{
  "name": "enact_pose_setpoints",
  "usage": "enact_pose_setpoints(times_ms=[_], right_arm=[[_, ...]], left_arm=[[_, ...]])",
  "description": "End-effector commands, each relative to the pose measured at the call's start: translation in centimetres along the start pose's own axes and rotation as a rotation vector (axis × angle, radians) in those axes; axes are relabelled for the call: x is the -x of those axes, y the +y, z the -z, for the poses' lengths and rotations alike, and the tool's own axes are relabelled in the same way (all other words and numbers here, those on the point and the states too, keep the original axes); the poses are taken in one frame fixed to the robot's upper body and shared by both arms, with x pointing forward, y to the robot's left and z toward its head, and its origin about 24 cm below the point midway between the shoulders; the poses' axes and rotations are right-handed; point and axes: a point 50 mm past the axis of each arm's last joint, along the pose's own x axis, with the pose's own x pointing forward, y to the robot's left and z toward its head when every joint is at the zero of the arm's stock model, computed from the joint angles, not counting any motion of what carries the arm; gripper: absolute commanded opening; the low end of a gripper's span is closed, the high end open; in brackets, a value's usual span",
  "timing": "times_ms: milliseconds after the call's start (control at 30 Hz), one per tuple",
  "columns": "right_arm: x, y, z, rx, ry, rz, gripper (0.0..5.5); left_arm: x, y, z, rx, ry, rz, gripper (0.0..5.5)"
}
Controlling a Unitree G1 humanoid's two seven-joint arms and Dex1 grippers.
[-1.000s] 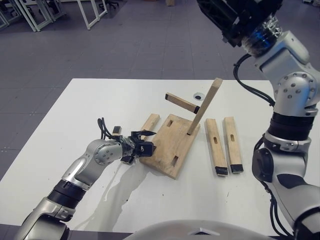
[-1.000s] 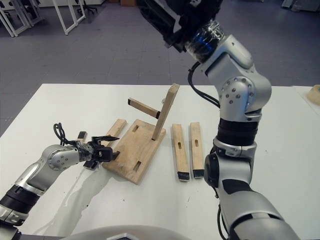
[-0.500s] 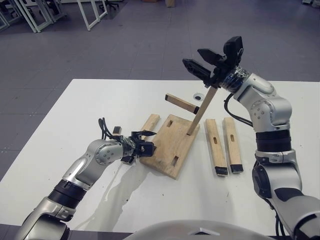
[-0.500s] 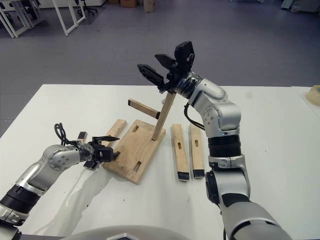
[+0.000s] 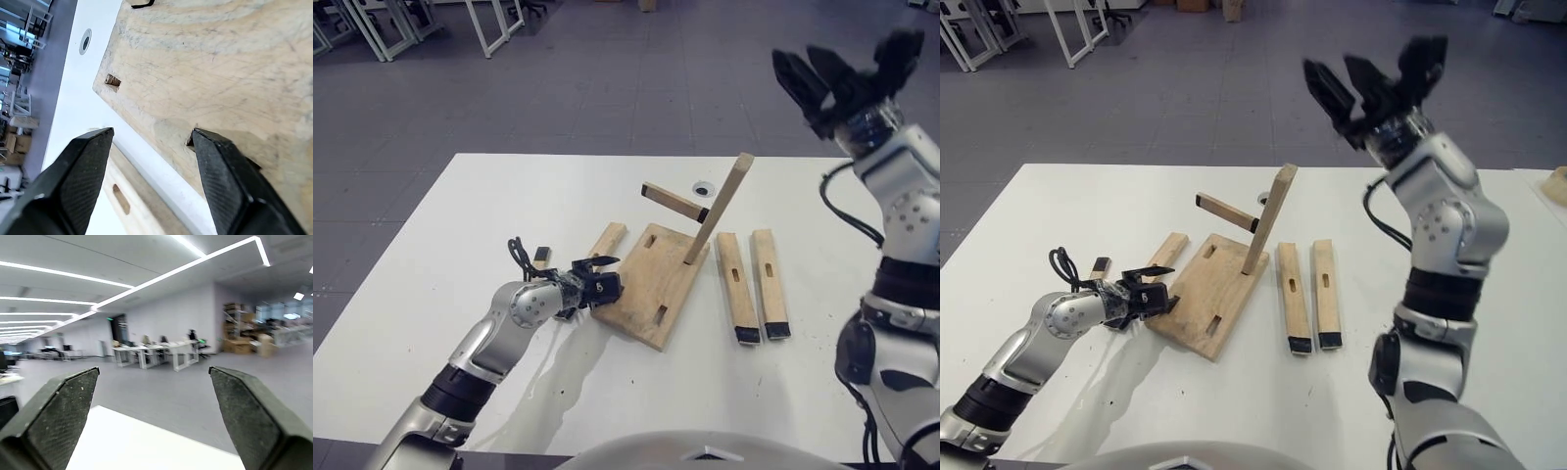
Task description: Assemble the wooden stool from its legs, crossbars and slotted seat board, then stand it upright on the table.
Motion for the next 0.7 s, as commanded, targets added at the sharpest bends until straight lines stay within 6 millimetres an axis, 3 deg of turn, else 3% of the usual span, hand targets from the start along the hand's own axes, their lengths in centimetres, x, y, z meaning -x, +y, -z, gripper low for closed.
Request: enact_pose_setpoints(times_ms=[33, 200, 367, 467, 567, 700], right_arm=[[4.2, -1.3, 3.4, 0.049, 0.161, 0.128, 4.15], [10.2, 0.4, 9.3, 0.048, 0.378, 0.274, 4.15], [15.3, 3.3, 13.6, 0.044, 0.547, 0.337, 4.15], [17.0, 4.2, 15.0, 0.045, 0.606, 0.343, 4.15], [17.3, 4.7, 15.3, 0.041, 0.614, 0.339, 4.15], [17.8, 5.2, 15.9, 0.054, 0.649, 0.329, 4.15]], left_arm=[[0.4, -0.9, -0.5, 0.077, -0.001, 0.041, 2.99], [1.3, -0.4, -1.6, 0.091, -0.011, 0.029, 2.99], [1.9, 0.0, -2.0, 0.108, 0.003, -0.002, 2.99], [2.3, 0.1, -1.9, 0.122, 0.014, -0.045, 2.99], [2.7, 0.5, -1.1, 0.118, 0.064, -0.128, 2.99], [2.7, -1.0, 1.0, 0.105, 0.156, -0.154, 2.99]])
